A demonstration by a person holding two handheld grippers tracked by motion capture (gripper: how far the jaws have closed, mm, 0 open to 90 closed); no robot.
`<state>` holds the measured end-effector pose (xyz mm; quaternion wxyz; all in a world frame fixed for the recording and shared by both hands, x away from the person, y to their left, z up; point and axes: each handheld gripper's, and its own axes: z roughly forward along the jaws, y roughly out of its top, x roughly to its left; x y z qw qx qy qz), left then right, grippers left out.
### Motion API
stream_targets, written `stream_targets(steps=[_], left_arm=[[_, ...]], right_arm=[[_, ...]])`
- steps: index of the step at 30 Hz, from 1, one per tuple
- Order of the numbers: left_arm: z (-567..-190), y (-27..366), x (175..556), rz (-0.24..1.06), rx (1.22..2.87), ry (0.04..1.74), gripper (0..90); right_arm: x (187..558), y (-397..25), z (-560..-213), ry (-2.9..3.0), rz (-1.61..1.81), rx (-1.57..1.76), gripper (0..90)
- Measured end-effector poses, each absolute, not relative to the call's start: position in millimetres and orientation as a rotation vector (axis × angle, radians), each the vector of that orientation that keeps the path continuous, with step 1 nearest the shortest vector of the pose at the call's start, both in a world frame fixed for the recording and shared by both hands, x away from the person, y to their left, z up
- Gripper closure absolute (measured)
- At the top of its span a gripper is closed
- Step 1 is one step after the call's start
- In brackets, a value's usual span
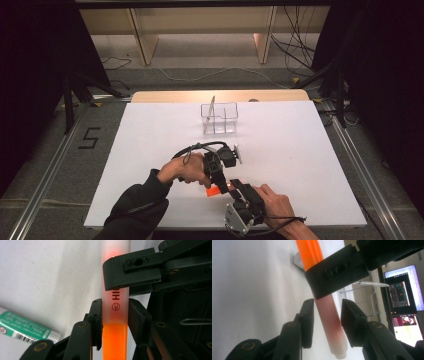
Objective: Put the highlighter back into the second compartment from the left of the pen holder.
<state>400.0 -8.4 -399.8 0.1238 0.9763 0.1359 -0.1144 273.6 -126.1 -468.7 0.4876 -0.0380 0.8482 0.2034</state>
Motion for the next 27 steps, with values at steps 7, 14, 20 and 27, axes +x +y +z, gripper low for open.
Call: stream_targets(steps=[7,14,20,27], left_arm=[[-399.4,-9.8,398.7,-0.353,2.845,0.389,66.1],[-400.9,-11.0,399.4,-0.353,2.853,0.393,66.1],[-401.9,-11.4,399.3,-0.362,2.850,0.405,66.1],[-401.9,-10.9,399.4,-0.371,2.850,0.415,65.9]], right_arm=[[273.1,-126.2,-469.9,2.057,0.472,-0.106,66.8],[272.4,-125.6,-472.0,2.052,0.448,-0.133,68.3],[272.0,-125.6,-472.9,2.055,0.437,-0.143,69.7],[270.6,-125.7,-476.2,2.059,0.421,-0.167,73.7]])
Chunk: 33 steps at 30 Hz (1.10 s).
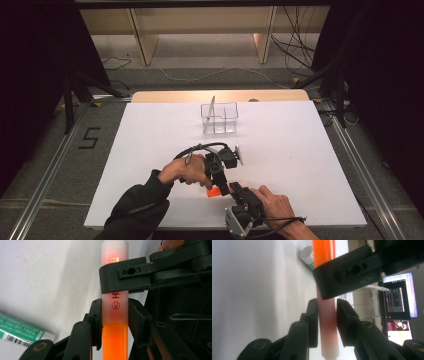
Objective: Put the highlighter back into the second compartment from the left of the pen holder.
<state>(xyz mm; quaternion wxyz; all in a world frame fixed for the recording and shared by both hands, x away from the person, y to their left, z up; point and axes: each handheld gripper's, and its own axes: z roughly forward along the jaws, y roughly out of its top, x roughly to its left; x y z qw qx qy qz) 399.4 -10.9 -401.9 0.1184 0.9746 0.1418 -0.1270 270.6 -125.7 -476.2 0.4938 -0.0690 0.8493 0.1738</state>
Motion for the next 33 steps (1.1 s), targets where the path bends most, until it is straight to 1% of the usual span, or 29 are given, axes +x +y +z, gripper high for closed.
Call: stream_targets(steps=[6,8,12,14,19,22,24,25,27,33], left_arm=[[-402.7,-9.9,400.2,-0.389,2.855,0.409,64.6],[-401.8,-9.1,399.8,-0.388,2.851,0.408,61.9],[-395.5,-4.3,399.6,-0.365,2.830,0.429,51.8],[-390.6,-0.2,399.9,-0.341,2.801,0.437,45.0],[-383.9,10.9,399.4,-0.327,2.748,0.472,38.0],[-381.1,22.8,399.4,-0.284,2.699,0.530,35.6],[-380.0,26.0,400.4,-0.271,2.693,0.527,34.5],[-377.8,32.1,400.1,-0.235,2.661,0.557,33.6],[-376.8,38.5,398.5,-0.206,2.607,0.595,32.6],[-375.9,64.1,392.3,-0.117,2.500,0.641,28.4]], right_arm=[[269.8,-125.6,-477.3,2.068,0.420,-0.187,76.3],[270.2,-126.4,-478.2,2.074,0.419,-0.189,76.6],[270.6,-129.3,-477.7,2.073,0.421,-0.187,76.8],[272.1,-130.9,-477.1,2.072,0.417,-0.182,76.9],[274.0,-134.5,-475.7,2.075,0.426,-0.162,76.8],[276.1,-138.8,-474.6,2.080,0.435,-0.141,76.8],[278.1,-141.2,-474.9,2.081,0.435,-0.131,76.8],[278.4,-142.4,-475.0,2.088,0.437,-0.118,76.8],[280.3,-144.5,-473.9,2.090,0.443,-0.119,76.8],[285.4,-149.4,-472.6,2.098,0.469,-0.056,76.8]])
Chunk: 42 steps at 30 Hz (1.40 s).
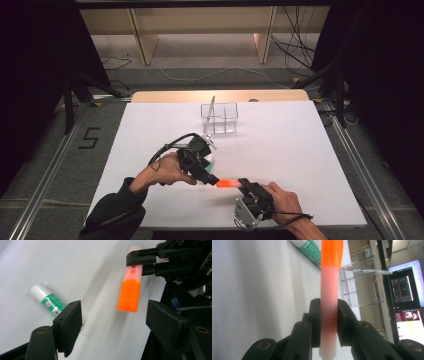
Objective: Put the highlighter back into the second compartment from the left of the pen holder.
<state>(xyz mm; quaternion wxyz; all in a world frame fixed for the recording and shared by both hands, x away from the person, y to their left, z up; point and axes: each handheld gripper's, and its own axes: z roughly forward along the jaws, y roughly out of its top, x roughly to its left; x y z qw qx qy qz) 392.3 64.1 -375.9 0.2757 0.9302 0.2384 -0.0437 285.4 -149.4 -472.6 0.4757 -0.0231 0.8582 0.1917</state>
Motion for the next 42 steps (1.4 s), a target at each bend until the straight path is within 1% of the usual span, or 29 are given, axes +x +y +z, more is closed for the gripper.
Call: stream_targets(steps=[6,8,14,18,20,22,25,28,32,36,38,42], left_arm=[[-382.9,90.0,383.2,-0.007,2.398,0.716,25.5],[-387.5,96.1,381.2,0.018,2.372,0.726,22.4],[-398.9,111.5,371.9,0.127,2.255,0.742,20.8],[-405.1,120.6,364.2,0.217,2.146,0.763,19.5],[-405.7,124.4,360.6,0.284,2.112,0.765,18.4],[-406.5,128.2,358.7,0.290,2.072,0.763,18.0],[-408.3,131.8,356.5,0.300,2.055,0.764,18.0],[-411.6,133.6,354.1,0.342,2.034,0.779,18.0],[-414.9,140.5,351.8,0.348,2.008,0.783,16.8],[-418.3,148.6,350.7,0.405,1.945,0.831,17.1],[-419.3,151.8,350.6,0.394,1.909,0.859,17.3],[-419.9,155.7,348.5,0.383,1.894,0.877,17.1]], right_arm=[[293.0,-156.0,-469.3,2.119,0.511,0.024,76.8],[296.2,-157.7,-467.8,2.121,0.527,0.032,76.8],[305.1,-160.9,-460.5,2.146,0.625,0.150,76.8],[315.8,-165.1,-454.8,2.161,0.710,0.229,76.8],[319.9,-167.0,-451.9,2.168,0.764,0.297,76.8],[323.9,-169.3,-447.8,2.171,0.810,0.338,76.8],[330.5,-172.8,-443.1,2.175,0.876,0.393,76.7],[337.1,-175.5,-440.0,2.179,0.920,0.442,76.7],[347.2,-179.7,-433.9,2.185,1.007,0.527,76.7],[358.6,-183.5,-428.5,2.186,1.082,0.625,76.7],[364.9,-184.6,-426.7,2.181,1.113,0.664,76.7],[377.5,-184.9,-422.2,2.168,1.163,0.726,76.7]])
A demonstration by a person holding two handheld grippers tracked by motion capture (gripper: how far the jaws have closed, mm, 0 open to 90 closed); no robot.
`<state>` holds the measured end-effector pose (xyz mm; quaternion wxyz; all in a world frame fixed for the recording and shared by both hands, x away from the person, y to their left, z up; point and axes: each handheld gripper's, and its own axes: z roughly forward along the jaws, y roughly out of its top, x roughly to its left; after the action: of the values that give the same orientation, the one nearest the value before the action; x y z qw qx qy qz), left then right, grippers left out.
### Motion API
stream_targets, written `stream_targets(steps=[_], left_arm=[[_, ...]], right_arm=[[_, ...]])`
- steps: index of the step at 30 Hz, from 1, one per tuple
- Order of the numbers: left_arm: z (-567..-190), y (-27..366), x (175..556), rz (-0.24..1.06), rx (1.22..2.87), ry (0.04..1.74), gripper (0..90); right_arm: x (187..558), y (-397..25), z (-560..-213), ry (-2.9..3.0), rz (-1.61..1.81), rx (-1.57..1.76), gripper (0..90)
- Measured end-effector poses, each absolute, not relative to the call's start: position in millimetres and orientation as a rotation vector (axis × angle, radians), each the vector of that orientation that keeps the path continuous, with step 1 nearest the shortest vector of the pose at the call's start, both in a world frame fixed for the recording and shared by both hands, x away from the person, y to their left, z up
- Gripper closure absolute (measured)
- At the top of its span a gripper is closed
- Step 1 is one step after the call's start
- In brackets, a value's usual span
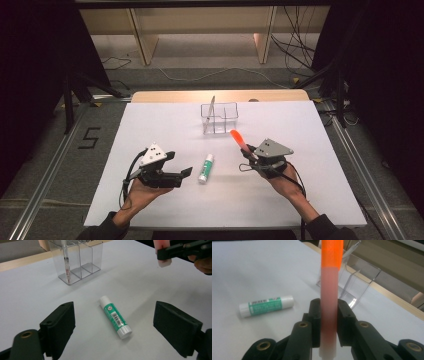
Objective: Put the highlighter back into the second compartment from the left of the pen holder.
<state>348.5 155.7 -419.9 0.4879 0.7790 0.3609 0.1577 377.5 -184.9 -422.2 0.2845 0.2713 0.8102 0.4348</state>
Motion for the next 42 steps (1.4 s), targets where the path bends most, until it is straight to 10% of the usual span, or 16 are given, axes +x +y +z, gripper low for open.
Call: stream_targets(steps=[42], left_arm=[[-420.7,164.6,339.3,0.421,1.875,0.859,15.6]], right_arm=[[501.9,-136.8,-392.1,1.991,1.397,1.113,76.7]])
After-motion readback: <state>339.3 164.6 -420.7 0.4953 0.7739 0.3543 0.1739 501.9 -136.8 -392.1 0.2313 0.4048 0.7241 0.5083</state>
